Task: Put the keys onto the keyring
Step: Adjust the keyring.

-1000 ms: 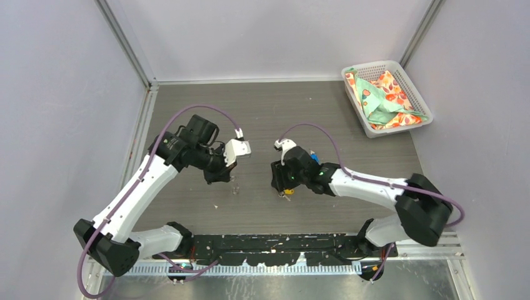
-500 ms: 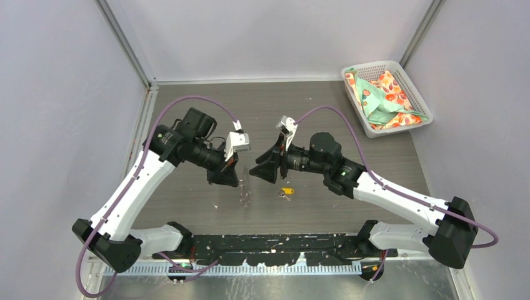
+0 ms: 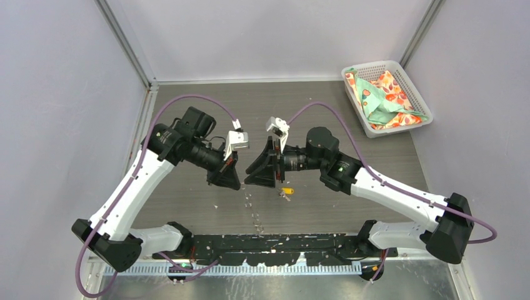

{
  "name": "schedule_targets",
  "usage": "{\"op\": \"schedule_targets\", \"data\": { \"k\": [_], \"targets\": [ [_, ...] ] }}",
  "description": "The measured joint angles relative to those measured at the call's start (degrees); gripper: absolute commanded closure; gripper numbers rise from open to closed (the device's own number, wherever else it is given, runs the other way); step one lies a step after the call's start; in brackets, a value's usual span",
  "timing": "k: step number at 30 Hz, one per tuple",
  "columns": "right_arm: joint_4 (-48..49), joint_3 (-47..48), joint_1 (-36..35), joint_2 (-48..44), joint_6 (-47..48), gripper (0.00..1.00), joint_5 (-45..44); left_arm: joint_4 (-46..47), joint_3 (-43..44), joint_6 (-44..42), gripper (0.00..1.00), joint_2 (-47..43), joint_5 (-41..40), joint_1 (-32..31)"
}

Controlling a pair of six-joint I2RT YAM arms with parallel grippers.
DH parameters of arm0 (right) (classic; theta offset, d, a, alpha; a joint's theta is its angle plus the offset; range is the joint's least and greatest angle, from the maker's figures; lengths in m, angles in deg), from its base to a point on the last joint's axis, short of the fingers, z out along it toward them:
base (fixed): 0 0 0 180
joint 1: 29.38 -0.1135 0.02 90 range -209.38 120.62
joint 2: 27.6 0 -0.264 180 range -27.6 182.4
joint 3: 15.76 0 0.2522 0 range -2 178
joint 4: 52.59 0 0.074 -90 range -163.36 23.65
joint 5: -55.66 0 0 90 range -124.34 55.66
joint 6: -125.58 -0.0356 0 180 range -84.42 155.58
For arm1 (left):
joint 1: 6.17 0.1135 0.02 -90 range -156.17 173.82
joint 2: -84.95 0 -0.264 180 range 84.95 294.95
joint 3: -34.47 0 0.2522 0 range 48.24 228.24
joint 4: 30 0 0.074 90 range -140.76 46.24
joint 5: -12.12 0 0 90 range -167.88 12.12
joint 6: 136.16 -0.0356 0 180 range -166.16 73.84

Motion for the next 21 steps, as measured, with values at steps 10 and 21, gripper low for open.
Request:
{"op": "schedule_targets", "data": {
  "k": [10, 21],
  "targets": [
    [-12.4, 3.8, -2.7, 0.5, 8.4, 0.56, -0.6, -0.5, 1.1, 0.1, 1.0, 0.0, 1.7, 0.0],
    [-18.9, 7.4, -5.4, 3.7, 13.2, 0.99, -2.9, -1.9, 1.2, -0.2, 1.0, 0.0, 2.6, 0.0]
  ]
}}
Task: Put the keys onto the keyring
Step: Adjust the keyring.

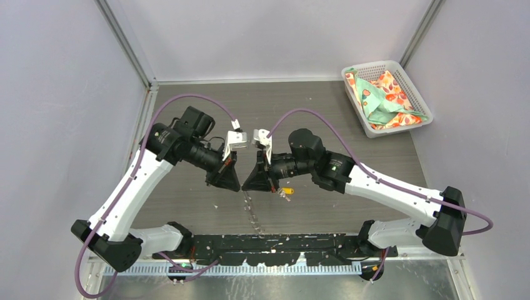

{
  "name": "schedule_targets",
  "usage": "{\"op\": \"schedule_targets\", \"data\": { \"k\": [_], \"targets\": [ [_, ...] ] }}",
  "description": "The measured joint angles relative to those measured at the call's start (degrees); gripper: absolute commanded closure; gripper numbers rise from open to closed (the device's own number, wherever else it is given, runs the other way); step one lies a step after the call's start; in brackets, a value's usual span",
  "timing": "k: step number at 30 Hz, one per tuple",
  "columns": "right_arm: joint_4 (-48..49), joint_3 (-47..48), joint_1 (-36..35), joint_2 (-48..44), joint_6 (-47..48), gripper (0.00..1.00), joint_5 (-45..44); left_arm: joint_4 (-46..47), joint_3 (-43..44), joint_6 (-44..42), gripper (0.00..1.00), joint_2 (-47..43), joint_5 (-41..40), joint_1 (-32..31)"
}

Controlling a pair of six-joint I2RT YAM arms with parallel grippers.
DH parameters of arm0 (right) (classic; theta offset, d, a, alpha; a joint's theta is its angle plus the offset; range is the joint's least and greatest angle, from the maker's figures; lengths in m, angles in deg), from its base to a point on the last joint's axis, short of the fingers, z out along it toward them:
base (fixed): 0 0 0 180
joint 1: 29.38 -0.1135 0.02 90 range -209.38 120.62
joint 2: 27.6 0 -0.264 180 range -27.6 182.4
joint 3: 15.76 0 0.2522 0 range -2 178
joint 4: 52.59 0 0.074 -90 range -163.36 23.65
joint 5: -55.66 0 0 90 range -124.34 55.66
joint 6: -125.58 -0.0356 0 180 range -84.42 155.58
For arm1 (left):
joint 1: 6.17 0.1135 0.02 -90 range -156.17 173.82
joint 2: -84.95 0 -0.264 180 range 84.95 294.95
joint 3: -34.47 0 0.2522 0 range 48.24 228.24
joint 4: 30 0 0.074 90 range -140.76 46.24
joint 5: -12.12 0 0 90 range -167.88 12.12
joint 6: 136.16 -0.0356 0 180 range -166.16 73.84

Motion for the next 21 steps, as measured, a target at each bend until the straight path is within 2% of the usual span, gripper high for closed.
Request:
{"op": "schedule_targets", "data": {
  "k": [3, 4, 7, 14, 18, 21],
  "targets": [
    [0.0, 0.0, -0.6, 0.0, 0.1, 0.99, -1.1, -0.3, 0.1, 0.0, 0.98, 0.0, 0.0, 0.0],
    [0.3, -0.1, -0.7, -0.1, 0.0, 0.99, -1.5, -0.3, 0.1, 0.1, 0.88, 0.0, -0.1, 0.0],
    [4.3, -3.2, -1.0, -1.9, -1.1, 0.99, -3.6, 0.0, 0.2, 0.7, 0.73, -0.2, 0.2, 0.0],
    [21.8, -15.0, -1.1, -8.6, -7.2, 0.99, -9.4, 2.4, -0.1, 2.0, 0.55, -5.0, 2.1, 0.0],
    [33.4, -18.9, -1.1, -9.1, -12.1, 0.99, -11.8, 9.2, -4.9, 5.3, 0.45, -12.4, 3.1, 0.0],
    [41.1, -20.7, -1.1, -8.9, -15.4, 0.99, -12.8, 16.3, -9.4, 9.0, 0.43, -17.6, 2.9, 0.0]
  ]
}}
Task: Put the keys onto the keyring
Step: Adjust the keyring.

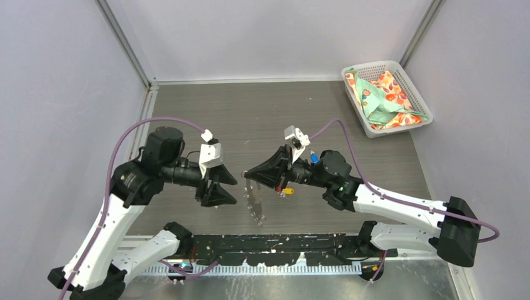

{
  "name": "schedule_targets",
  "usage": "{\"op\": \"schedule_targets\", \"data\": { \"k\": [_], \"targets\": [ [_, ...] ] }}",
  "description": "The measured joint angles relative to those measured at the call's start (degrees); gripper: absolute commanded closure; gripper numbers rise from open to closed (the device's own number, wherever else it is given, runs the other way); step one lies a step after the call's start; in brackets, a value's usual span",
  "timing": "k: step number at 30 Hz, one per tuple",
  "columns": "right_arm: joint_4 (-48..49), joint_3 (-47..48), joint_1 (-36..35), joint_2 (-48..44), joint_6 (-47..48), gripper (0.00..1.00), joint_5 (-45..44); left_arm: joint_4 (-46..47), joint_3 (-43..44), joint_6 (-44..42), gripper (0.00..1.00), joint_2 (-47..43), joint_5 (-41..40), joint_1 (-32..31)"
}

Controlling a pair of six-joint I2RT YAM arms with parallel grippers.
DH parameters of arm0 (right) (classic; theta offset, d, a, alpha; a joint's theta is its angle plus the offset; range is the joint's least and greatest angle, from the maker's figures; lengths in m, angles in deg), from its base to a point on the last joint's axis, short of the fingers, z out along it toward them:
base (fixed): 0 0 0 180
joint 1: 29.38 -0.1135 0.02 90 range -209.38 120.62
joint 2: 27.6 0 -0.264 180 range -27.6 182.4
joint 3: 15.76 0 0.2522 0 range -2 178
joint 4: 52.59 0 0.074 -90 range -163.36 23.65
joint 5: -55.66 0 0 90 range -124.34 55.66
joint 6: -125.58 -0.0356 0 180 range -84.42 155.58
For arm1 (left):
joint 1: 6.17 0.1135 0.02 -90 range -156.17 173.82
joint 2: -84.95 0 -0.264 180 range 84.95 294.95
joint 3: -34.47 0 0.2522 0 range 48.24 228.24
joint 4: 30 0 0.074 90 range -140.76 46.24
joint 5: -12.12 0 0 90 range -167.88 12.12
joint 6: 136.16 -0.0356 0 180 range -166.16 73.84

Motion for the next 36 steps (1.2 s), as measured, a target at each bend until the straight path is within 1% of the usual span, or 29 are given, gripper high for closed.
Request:
{"op": "schedule_targets", "data": {
  "k": [3, 7, 16, 23, 25, 28, 33, 36],
  "targets": [
    [5.5, -0.7, 0.0, 0.4, -2.3, 0.99, -0.3, 4.2, -2.0, 2.3, 0.43, -2.5, -1.0, 0.0],
    [10.4, -1.4, 0.0, 0.7, -4.6, 0.99, -0.2, 7.1, -1.9, 3.2, 0.44, -2.4, -2.3, 0.0],
    [15.6, -1.5, 0.0, 1.7, -7.3, 0.99, 1.1, 13.8, -2.0, 8.2, 0.48, -2.8, -3.3, 0.0],
    [16.1, -1.6, -0.1, 2.1, -7.7, 0.99, 1.9, 16.4, -2.0, 13.0, 0.48, -2.2, -3.5, 0.0],
    [16.2, -1.6, -0.2, 2.1, -7.8, 0.99, 2.0, 16.5, -1.9, 13.9, 0.51, -1.8, -3.4, 0.0],
    [16.5, -1.6, -0.3, 2.1, -7.7, 0.99, 2.0, 16.5, -1.5, 14.9, 0.58, -0.8, -3.0, 0.0],
    [16.5, -1.6, -0.4, 2.2, -7.7, 0.99, 2.0, 16.9, -1.3, 16.6, 0.65, -0.2, -2.3, 0.0],
    [16.5, -1.6, -0.5, 2.3, -7.7, 0.99, 2.0, 17.1, -1.3, 17.0, 0.68, -0.2, -1.8, 0.0]
  ]
}}
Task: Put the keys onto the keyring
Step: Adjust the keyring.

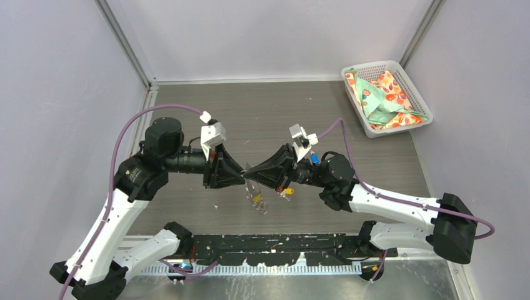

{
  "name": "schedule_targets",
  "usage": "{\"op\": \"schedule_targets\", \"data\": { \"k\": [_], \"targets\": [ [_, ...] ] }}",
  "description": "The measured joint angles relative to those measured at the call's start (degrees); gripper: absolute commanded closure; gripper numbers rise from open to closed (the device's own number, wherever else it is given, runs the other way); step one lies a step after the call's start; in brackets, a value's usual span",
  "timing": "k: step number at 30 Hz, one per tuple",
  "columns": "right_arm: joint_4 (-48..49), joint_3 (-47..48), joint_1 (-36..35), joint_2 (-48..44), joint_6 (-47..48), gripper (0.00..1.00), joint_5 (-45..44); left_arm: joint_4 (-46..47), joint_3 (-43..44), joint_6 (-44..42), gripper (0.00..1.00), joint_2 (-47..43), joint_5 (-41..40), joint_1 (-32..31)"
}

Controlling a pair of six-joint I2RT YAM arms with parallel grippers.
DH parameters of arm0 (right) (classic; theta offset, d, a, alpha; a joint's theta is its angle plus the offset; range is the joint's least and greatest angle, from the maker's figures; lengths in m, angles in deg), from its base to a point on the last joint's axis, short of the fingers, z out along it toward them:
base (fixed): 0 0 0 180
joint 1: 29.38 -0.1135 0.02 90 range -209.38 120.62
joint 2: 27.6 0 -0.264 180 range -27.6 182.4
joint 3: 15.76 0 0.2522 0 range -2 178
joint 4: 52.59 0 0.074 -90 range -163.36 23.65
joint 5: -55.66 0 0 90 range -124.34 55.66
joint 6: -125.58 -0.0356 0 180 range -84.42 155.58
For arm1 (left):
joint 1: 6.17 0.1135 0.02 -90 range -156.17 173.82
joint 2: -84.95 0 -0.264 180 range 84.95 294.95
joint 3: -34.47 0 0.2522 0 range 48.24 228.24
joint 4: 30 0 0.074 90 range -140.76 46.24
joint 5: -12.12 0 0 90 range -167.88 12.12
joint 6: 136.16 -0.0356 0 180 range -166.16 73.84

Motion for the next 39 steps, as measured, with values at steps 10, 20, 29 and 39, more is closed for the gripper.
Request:
{"op": "schedule_targets", "data": {
  "k": [10, 20, 29, 39],
  "targets": [
    [0.1, 0.2, -0.1, 1.0, -0.2, 0.99, 0.9, -0.5, 0.0, -0.8, 0.99, -1.0, 0.5, 0.0],
    [-11.1, 5.0, -0.6, 0.3, 0.4, 0.67, 5.6, -3.4, -0.2, -7.0, 0.99, -2.9, 0.9, -0.1],
    [-47.1, 21.7, 3.6, -1.7, 12.9, 0.53, 10.0, -10.3, 0.3, -16.6, 0.99, -0.4, 0.9, -0.2],
    [-80.3, 40.9, 4.6, 5.4, 35.8, 0.57, 10.9, -20.5, 8.7, -25.6, 0.99, 9.1, 1.0, -0.3]
  ]
}}
